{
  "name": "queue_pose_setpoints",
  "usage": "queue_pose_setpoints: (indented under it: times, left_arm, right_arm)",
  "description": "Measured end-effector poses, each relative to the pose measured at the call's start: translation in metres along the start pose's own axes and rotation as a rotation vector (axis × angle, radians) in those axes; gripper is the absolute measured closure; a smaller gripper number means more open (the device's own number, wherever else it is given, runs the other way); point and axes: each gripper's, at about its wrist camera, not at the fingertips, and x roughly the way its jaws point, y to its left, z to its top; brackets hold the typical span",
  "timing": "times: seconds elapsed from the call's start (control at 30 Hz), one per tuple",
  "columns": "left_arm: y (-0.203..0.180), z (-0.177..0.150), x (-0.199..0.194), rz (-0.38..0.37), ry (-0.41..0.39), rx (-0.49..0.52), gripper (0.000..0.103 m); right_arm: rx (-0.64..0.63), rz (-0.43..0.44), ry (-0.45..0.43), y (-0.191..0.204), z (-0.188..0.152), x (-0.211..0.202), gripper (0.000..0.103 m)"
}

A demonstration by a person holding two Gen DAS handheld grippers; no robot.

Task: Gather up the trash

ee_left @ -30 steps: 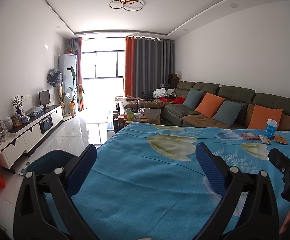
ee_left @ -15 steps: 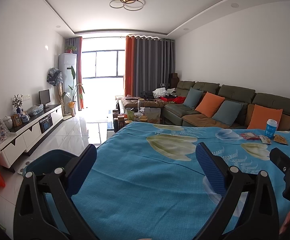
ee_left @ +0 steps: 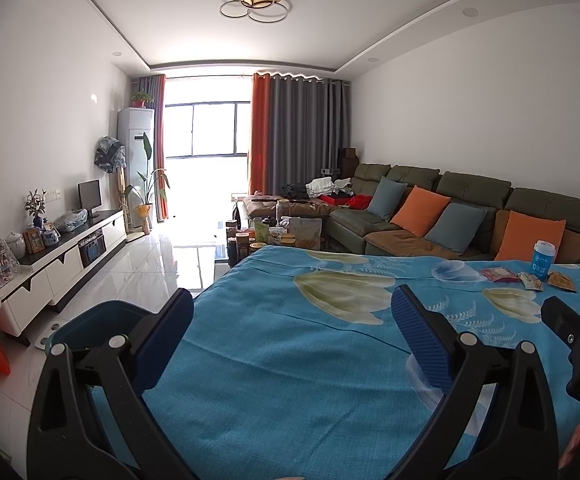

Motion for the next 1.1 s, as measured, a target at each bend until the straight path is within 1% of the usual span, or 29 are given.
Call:
queue_pose_setpoints:
  times: [1.1]
  left_arm:
    - [-0.0053,0.0073,0.0038,-0.001,-0.011,-0.004,0.006]
  right_arm:
    - [0.005,-0.005,-0.027,0.001,0.0036,-0.0008,0.007]
